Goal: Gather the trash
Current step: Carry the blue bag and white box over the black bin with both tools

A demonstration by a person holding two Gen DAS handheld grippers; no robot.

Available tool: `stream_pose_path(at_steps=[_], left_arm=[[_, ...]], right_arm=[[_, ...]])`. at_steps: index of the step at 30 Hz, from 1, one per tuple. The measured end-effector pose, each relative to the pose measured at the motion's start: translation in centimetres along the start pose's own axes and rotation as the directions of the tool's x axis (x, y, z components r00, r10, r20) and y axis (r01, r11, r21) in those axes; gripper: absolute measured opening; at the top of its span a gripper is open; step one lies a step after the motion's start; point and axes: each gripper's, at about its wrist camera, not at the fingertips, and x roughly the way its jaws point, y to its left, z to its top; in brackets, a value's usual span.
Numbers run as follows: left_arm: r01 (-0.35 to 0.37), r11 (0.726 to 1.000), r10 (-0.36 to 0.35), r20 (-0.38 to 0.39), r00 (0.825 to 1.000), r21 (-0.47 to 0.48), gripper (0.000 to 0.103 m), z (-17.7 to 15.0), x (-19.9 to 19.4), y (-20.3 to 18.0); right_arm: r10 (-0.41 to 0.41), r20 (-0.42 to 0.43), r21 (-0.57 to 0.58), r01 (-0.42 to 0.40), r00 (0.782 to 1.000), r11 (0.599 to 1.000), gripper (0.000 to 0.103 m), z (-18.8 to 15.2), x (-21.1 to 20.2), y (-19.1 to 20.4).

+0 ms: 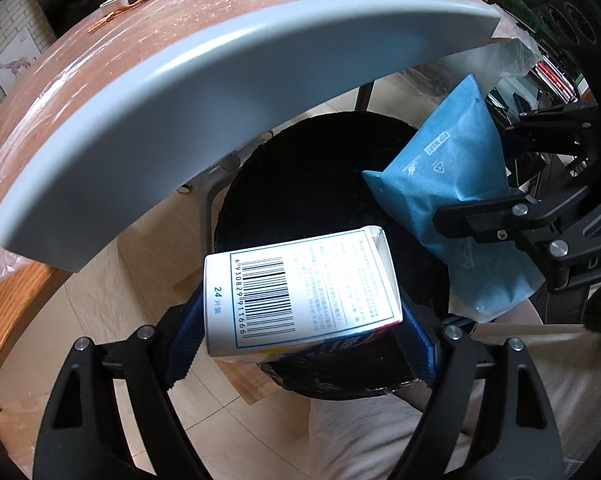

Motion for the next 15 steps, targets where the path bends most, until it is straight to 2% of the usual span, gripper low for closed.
stream_pose_path(at_steps=[15], left_arm=[[0.002, 1.000, -0.003, -0.020, 1.000, -0.006, 0.085, 0.13, 1.10, 0.04]], right_arm=[[-0.025, -0.011, 0.016, 0.025, 1.000, 1.000, 0.065, -0.23, 0.88, 0.54]])
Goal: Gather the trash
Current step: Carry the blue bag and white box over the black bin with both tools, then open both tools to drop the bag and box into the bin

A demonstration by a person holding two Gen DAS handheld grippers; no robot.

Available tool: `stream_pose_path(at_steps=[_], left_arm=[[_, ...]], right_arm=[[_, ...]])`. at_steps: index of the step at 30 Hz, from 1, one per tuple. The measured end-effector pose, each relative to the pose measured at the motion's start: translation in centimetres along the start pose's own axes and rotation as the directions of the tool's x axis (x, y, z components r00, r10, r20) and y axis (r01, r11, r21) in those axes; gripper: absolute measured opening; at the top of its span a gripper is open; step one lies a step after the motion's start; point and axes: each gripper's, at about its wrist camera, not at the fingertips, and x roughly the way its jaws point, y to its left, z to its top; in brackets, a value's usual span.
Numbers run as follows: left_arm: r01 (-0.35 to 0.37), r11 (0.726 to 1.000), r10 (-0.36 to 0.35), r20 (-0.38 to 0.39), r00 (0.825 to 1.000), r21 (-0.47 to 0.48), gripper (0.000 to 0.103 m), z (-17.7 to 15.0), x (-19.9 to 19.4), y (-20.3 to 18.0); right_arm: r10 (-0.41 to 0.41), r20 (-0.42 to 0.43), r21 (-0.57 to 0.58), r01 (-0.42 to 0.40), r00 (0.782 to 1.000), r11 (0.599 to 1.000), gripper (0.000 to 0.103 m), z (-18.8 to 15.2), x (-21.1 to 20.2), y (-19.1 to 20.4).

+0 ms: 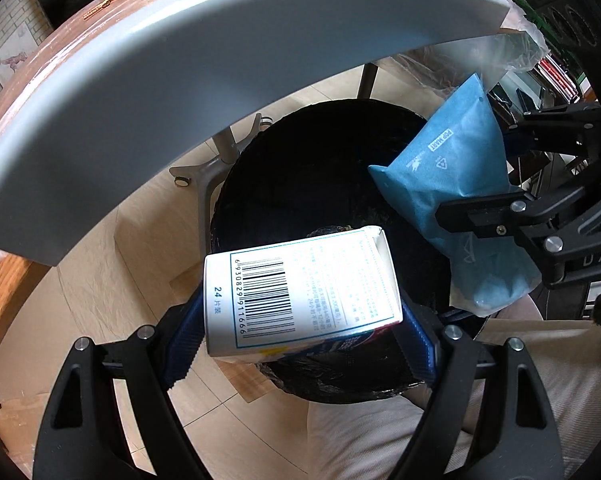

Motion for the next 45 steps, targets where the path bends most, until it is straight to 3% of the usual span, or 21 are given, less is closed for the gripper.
stream_pose_path(at_steps=[28, 32, 34, 45], left_arm=[[0.004, 1.000, -0.004, 0.010, 1.000, 0.002, 0.085, -0.6, 0.2, 0.4], [0.092, 0.995, -0.092, 0.017, 0.996, -0.030, 0.086, -0.6, -0.2, 1.0], [0.069, 0.997, -0.068, 0.006, 0.998, -0.044, 0.088, -0.7, -0.2, 1.3], [0.069, 0.995, -0.066, 0.045, 0.997, -0.066, 0.088, -1.7, -3.3, 3.0]], right_arm=[[-0.029, 0.004, -0.008, 0.029, 1.000, 1.000, 0.065, 0.2, -0.6, 0.3], [-0.008, 0.015, 0.011, 0.008, 1.000, 1.000, 0.075, 0.1, -1.1, 0.0], [-0.016, 0.032, 0.015, 0.016, 0.999, 1.000, 0.081, -0.1, -1.8, -0.2], [-0.016, 0.083, 0.084, 0.009, 0.996, 0.996, 0.081, -1.0, -6.0, -2.1]])
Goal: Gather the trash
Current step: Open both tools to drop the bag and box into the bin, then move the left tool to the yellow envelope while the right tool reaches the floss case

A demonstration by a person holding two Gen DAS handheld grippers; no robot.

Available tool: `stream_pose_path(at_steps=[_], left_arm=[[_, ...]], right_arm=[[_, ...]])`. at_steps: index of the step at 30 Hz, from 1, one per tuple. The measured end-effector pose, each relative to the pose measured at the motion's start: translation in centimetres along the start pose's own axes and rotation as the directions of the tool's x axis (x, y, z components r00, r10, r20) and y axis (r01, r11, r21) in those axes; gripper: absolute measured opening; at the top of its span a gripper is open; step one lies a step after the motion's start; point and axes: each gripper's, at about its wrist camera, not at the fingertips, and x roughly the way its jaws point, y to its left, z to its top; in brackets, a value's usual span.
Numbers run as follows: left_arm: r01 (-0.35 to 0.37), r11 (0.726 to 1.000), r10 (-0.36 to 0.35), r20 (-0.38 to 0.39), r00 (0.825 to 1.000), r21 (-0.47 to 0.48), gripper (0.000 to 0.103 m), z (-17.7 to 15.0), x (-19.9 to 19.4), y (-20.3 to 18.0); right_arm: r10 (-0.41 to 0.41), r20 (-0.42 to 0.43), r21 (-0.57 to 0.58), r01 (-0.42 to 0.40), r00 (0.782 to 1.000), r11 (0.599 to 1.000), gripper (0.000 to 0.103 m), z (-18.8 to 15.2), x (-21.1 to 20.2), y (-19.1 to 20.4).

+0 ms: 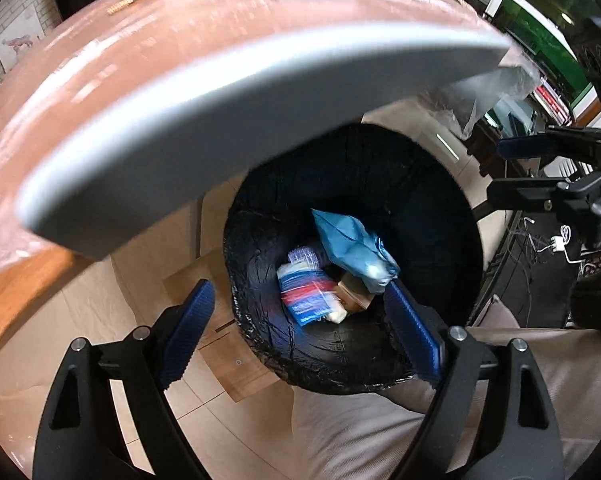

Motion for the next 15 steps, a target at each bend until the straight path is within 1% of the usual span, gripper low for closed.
stream_pose_path(at_steps=[4, 8, 10, 11, 12, 14, 15], left_arm=[[0.020, 1.000, -0.020, 0.058, 0.998, -0.001, 0.088, 0.6, -3.3, 0.4], [0.072, 0.997, -0.070, 0.134, 0.988, -0.006, 0.088, 1.5, -7.7, 0.8], [0.086, 0.996, -0.086, 0.186, 0.979, 0.008, 0.088, 2.3, -10.0, 1.0], [0.079, 0.997, -0.082, 0.222, 0.972, 0.022, 0.088, 2.8, -11.4, 1.0], [0.065, 0.997, -0.070, 0.248, 0.966, 0.029, 0.090, 3.2, -12.3, 1.0], [0.022, 0.999, -0.030, 0.329, 0.944, 0.027, 0.098, 4.6, -14.6, 1.7], [0.005, 1.000, -0.010, 0.362, 0.932, 0.013, 0.099, 5.2, -15.4, 1.9]], right_arm=[[0.003, 0.047, -0.017, -0.003, 0.999, 1.000, 0.081, 0.3, -3.3, 0.2], [0.086, 0.108, -0.045, -0.082, 0.990, 0.996, 0.081, 1.1, -7.1, 0.8], [0.094, 0.159, -0.069, -0.084, 0.983, 0.994, 0.081, 1.8, -8.8, 1.3], [0.090, 0.183, -0.079, -0.076, 0.979, 0.994, 0.082, 2.2, -9.5, 1.6], [0.081, 0.209, -0.086, -0.064, 0.975, 0.994, 0.085, 2.7, -10.0, 2.0], [0.053, 0.276, -0.092, -0.028, 0.960, 0.995, 0.087, 3.8, -11.2, 2.4], [0.039, 0.304, -0.091, -0.011, 0.952, 0.996, 0.089, 4.5, -11.4, 2.6]])
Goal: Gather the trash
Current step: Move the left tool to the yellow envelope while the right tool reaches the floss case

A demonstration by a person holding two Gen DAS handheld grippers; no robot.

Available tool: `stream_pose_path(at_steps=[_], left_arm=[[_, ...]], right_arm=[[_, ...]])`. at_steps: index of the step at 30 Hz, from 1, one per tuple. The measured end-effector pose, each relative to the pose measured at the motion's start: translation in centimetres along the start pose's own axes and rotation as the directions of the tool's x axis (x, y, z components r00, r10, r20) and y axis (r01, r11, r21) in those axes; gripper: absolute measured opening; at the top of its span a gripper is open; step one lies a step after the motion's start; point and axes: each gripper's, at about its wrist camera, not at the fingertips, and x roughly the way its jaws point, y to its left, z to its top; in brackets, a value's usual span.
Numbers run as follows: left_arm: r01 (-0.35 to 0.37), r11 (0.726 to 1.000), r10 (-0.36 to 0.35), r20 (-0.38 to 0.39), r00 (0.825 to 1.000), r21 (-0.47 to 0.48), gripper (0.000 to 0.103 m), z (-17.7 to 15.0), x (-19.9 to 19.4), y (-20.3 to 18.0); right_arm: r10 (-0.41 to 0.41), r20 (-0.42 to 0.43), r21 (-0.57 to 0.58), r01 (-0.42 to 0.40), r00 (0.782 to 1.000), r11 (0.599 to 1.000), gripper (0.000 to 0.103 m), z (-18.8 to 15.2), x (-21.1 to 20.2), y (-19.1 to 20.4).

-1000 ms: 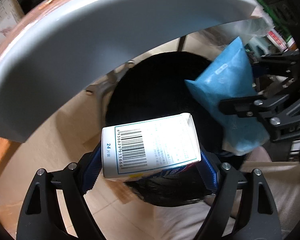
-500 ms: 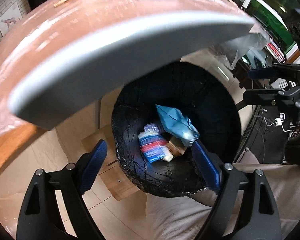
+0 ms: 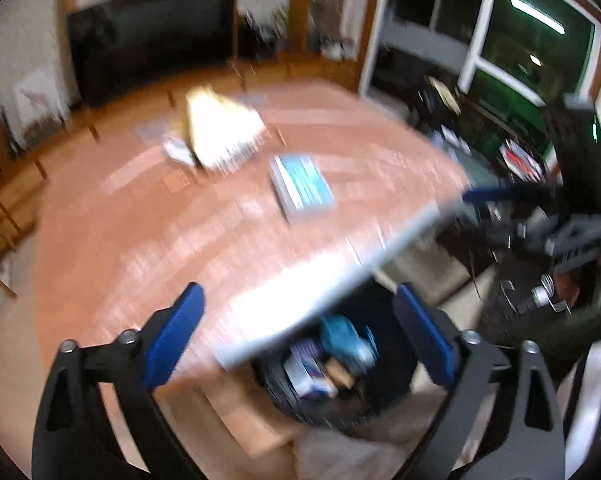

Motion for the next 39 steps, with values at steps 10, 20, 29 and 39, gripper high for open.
stream_pose_path(at_steps=[10, 20, 29, 39], left_arm=[[-0.156, 0.959, 0.177, 0.070, 0.982, -0.236, 0.099, 9.2, 2.9, 6.8], [-0.130, 0.943, 0.121, -0.050, 0.991, -0.306, 0.099, 13.7, 11.2, 10.1], [-0.103, 0.929, 0.069, -0.107, 0.992, -0.356, 0.099, 15.4, 16.4, 11.7], [-0.095, 0.925, 0.041, -0.151, 0.988, -0.368, 0.099, 16.2, 19.8, 12.2]], right_arm=[[-0.085, 0.056, -0.001, 0.085, 0.995, 0.996, 0.090, 6.2, 5.7, 0.8], [-0.086, -0.009, 0.062, 0.086, 0.996, 0.994, 0.090, 8.2, 11.9, 1.4], [-0.119, -0.051, 0.099, 0.124, 0.992, 0.987, 0.090, 7.9, 14.7, 0.9], [-0.118, -0.074, 0.096, 0.125, 0.990, 0.988, 0.090, 7.2, 16.1, 1.3]])
